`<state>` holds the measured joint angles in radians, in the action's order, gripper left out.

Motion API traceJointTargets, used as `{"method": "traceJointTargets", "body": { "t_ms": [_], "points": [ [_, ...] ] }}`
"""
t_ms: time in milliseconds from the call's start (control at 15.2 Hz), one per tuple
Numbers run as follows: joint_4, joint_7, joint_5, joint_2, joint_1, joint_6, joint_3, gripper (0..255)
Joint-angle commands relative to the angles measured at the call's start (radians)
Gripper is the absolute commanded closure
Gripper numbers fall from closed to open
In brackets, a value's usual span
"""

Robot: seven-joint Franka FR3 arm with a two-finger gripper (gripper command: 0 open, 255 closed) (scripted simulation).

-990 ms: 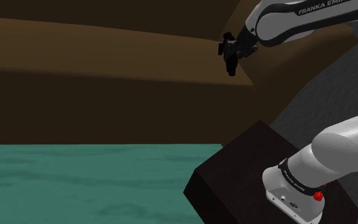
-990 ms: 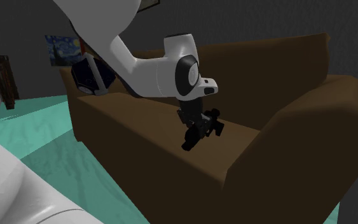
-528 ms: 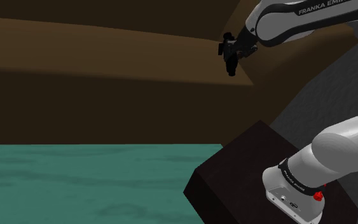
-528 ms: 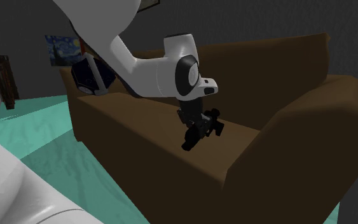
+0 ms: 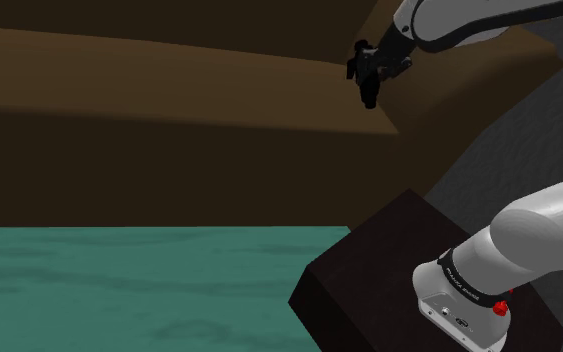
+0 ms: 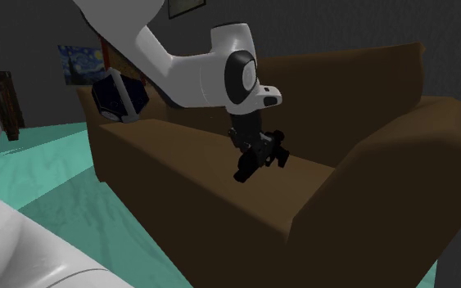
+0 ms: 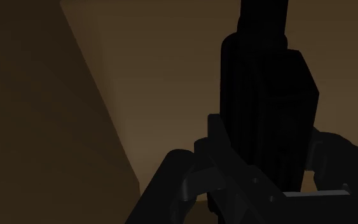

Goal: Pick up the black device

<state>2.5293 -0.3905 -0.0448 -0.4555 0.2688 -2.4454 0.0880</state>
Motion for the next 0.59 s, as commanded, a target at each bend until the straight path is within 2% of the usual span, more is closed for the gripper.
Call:
{"method": "traceJointTargets", "body": {
  "t_ms": [0, 396, 528],
  "points": [
    [-0.022, 0.004, 0.002, -0.010, -0.001, 0.032, -0.002, 255],
    [-0.086, 0.011, 0.007, -0.034, -0.003, 0.119, -0.006, 255],
    [-0.087, 0.011, 0.007, -0.034, -0.003, 0.121, -0.006, 255]
  ]
}}
